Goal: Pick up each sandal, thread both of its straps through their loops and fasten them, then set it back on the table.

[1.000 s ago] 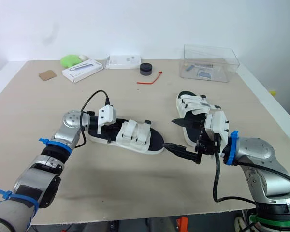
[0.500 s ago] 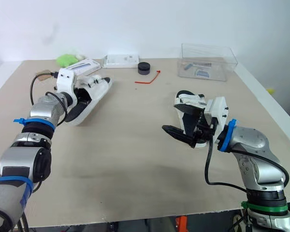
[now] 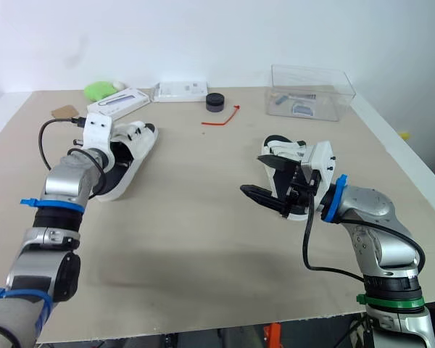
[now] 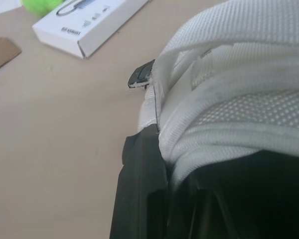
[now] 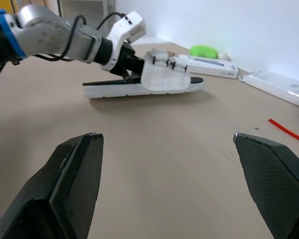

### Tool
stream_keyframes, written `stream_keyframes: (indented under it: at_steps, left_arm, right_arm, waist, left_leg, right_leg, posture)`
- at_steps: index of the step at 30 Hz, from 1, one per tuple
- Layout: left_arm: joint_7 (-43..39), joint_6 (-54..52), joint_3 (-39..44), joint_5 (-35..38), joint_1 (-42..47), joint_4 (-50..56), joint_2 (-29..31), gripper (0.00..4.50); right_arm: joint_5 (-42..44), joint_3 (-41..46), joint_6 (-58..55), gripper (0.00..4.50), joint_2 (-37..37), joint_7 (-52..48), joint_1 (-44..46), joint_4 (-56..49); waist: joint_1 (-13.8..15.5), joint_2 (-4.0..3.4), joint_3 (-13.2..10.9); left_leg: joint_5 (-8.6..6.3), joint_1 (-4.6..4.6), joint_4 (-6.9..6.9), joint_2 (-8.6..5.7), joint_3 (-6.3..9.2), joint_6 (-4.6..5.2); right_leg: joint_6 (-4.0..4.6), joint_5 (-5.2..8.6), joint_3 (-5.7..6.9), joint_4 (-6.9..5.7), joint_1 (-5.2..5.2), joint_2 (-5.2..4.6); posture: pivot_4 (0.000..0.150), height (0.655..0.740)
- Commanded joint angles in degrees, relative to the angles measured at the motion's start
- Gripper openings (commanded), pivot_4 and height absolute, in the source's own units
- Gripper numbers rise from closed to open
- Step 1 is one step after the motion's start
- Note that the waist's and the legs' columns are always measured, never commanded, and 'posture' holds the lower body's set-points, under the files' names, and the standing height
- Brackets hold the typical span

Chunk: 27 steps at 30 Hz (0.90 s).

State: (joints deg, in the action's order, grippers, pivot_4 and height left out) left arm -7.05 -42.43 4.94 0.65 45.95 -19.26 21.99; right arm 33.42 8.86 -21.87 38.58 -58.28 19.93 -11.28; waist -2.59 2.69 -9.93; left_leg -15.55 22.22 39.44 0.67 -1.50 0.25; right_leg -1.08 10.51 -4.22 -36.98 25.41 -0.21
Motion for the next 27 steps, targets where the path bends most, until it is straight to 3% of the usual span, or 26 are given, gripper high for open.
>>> stream_keyframes:
  at_steps: [1,11,14,21,25,27]
  left_arm:
    - [1.3,-5.25,0.66,-0.41,-1.75,6.63,0.06,0.04]
    - [3.68,-8.75,-0.99,-3.35,-6.42,14.86,-0.26,0.04]
    - [2.96,-8.61,-0.85,-2.69,-7.21,16.32,-1.03,1.15]
    - [1.9,-5.14,-0.1,-2.75,-13.32,26.58,-0.38,4.46]
    - [-2.69,-0.22,0.19,-1.67,-20.51,35.16,2.52,4.46]
    - [-8.39,5.73,3.29,3.12,-24.61,38.96,3.55,4.46]
  right_arm:
    - [0.09,0.42,0.83,4.5,0.27,-0.06,0.18,-0.98]
    - [-0.99,-0.39,1.45,4.5,0.15,-0.94,0.93,0.73]
    - [-1.06,-0.86,1.58,4.5,0.03,-1.1,1.19,0.88]
    - [-1.56,-1.18,2.23,4.5,0.29,-2.01,1.49,1.85]
    - [-1.98,-1.53,2.69,4.5,0.47,-2.78,1.81,2.67]
    - [-2.23,-1.92,2.95,4.5,0.71,-3.67,1.96,3.13]
  waist:
    - [0.03,0.0,0.0]
    - [0.03,0.0,0.0]
    - [0.02,0.0,0.0]
    - [0.01,0.0,0.0]
    - [-0.01,0.0,0.0]
    - [0.03,0.0,0.0]
  left_leg:
    - [0.01,0.0,0.01,-0.01,0.0,-0.01]
    - [0.03,-0.09,0.03,0.0,-0.02,-0.02]
    - [0.03,-0.1,0.03,-0.01,-0.04,-0.02]
    - [0.02,-0.07,0.02,-0.01,-0.03,-0.03]
    - [0.01,-0.07,0.01,-0.01,-0.04,-0.03]
    - [0.02,-0.07,0.01,-0.01,-0.02,-0.03]
  right_leg:
    - [-0.01,0.0,0.0,0.0,-0.01,0.0]
    - [-0.25,0.14,-0.01,0.0,-0.06,0.0]
    - [-0.25,0.14,-0.03,0.0,-0.07,-0.03]
    - [0.01,-0.02,-0.03,0.01,-0.06,-0.05]
    - [0.02,-0.02,-0.03,0.02,-0.05,-0.06]
    - [0.01,-0.01,-0.02,0.02,-0.05,-0.06]
  posture:
    - [0.15,0.74]
    - [0.15,0.74]
    - [0.15,0.74]
    - [0.15,0.74]
    - [0.15,0.74]
    - [0.15,0.74]
